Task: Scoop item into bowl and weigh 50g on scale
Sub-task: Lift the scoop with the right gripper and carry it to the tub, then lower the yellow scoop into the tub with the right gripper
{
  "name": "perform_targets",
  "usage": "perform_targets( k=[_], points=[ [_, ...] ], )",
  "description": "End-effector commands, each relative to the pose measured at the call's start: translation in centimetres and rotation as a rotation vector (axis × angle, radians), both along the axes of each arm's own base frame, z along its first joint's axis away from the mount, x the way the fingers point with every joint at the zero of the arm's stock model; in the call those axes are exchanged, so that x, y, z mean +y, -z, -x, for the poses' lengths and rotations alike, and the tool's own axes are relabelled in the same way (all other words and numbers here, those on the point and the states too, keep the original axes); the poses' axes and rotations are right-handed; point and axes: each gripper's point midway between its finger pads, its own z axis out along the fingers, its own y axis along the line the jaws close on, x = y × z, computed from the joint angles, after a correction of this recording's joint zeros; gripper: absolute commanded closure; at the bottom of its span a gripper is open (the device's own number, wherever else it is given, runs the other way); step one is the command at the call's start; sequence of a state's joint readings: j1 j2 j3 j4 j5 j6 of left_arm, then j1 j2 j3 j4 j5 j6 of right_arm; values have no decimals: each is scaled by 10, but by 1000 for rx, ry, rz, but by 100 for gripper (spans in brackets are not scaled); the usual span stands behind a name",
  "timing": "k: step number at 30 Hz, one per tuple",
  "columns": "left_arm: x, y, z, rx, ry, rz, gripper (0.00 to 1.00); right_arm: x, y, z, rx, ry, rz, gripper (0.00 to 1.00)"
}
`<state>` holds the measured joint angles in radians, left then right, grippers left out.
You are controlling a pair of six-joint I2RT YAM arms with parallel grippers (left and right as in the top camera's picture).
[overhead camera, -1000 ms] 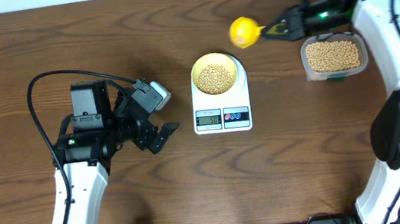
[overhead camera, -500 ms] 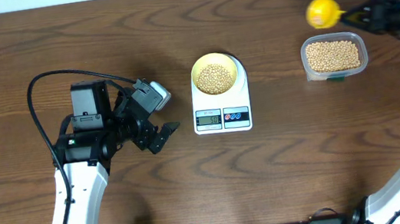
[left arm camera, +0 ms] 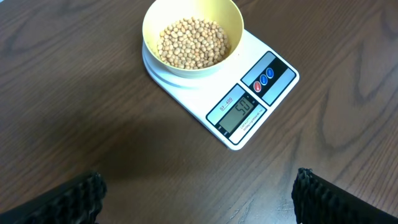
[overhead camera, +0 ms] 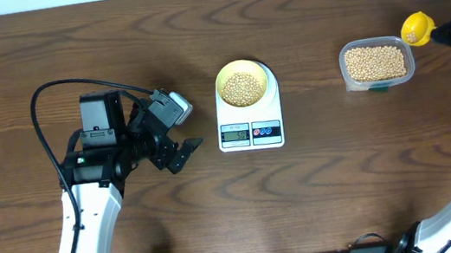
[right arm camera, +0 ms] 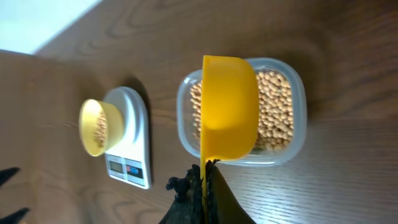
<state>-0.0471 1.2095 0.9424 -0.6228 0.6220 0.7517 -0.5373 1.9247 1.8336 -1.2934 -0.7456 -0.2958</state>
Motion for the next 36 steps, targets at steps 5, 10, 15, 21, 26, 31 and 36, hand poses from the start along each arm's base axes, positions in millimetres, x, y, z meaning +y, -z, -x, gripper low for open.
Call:
perform_targets(
  k=[5,10,15,21,26,31,36],
  points=[
    [-2,-6,-3,-6,-3,11,3,20,8,-11,68,-26,233,99],
    [-2,-6,-3,-7,-3,11,2,18,21,-20,141,24,462,99],
    [-2,-6,-3,-6,-4,11,2,31,25,-21,178,-13,644,99],
    [-2,-6,-3,-6,-3,11,3,38,21,-22,205,-3,865,99],
    [-2,-6,-3,-6,-3,11,2,56,18,-26,182,-39,932,99],
    [-2,-6,-3,-6,-3,11,2,61,16,-27,174,-43,967,99],
    [-2,-6,-3,-6,-4,11,2,63,16,-29,175,21,924,99]
  ],
)
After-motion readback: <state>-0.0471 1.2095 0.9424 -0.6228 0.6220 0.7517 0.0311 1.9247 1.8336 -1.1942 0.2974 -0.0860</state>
